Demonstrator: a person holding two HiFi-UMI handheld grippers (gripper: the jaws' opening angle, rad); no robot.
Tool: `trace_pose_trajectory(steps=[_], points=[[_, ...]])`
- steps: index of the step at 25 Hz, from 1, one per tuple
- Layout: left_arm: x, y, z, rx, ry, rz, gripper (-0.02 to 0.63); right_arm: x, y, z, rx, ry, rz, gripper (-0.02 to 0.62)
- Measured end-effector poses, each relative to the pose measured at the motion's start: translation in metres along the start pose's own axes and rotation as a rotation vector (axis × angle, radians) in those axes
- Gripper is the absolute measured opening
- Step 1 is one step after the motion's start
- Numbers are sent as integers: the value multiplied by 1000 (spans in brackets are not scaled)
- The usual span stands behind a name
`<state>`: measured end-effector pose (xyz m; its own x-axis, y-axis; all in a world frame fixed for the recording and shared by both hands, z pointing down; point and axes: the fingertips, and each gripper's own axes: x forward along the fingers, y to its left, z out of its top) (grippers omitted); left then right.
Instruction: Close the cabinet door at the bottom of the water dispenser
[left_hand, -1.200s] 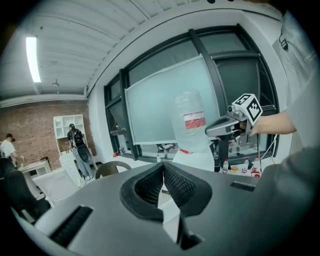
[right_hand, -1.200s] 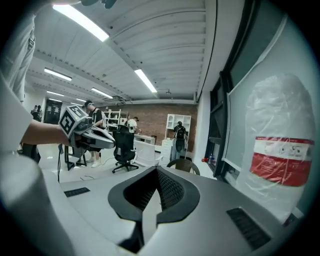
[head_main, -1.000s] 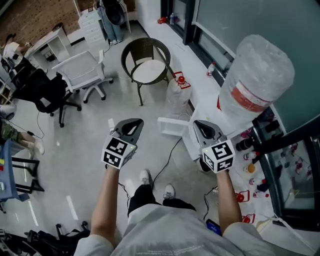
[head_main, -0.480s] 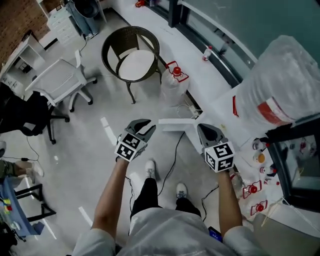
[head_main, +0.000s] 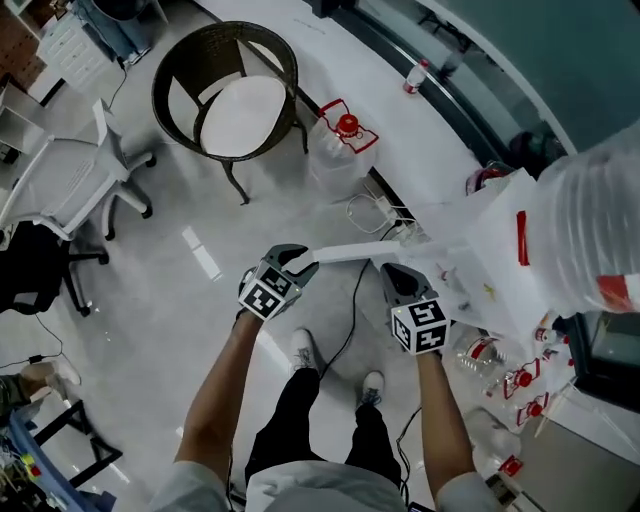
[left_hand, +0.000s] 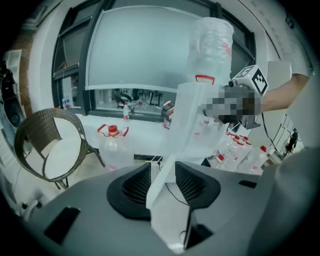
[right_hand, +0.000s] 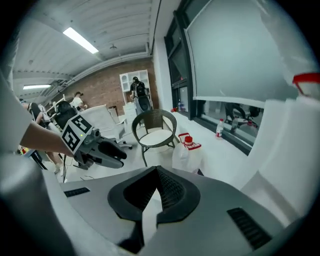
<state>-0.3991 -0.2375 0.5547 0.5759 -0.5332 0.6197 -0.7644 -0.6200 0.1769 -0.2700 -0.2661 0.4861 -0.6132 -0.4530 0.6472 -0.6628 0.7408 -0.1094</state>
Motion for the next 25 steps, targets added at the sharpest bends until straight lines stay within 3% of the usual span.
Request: trace_pose_trajectory(steps=[7, 14, 19, 25], points=[[103, 38, -99, -46, 88, -85, 218, 95, -13, -84, 53, 60, 10, 26], [184, 42, -182, 30, 193, -166, 293, 128, -14, -166, 111, 109, -25, 25], [205, 38, -199, 58, 211, -186, 280, 124, -7, -194, 157, 116, -27, 25], [203, 23, -207, 4, 246, -126, 210, 99, -2, -205, 182, 118, -19, 25]])
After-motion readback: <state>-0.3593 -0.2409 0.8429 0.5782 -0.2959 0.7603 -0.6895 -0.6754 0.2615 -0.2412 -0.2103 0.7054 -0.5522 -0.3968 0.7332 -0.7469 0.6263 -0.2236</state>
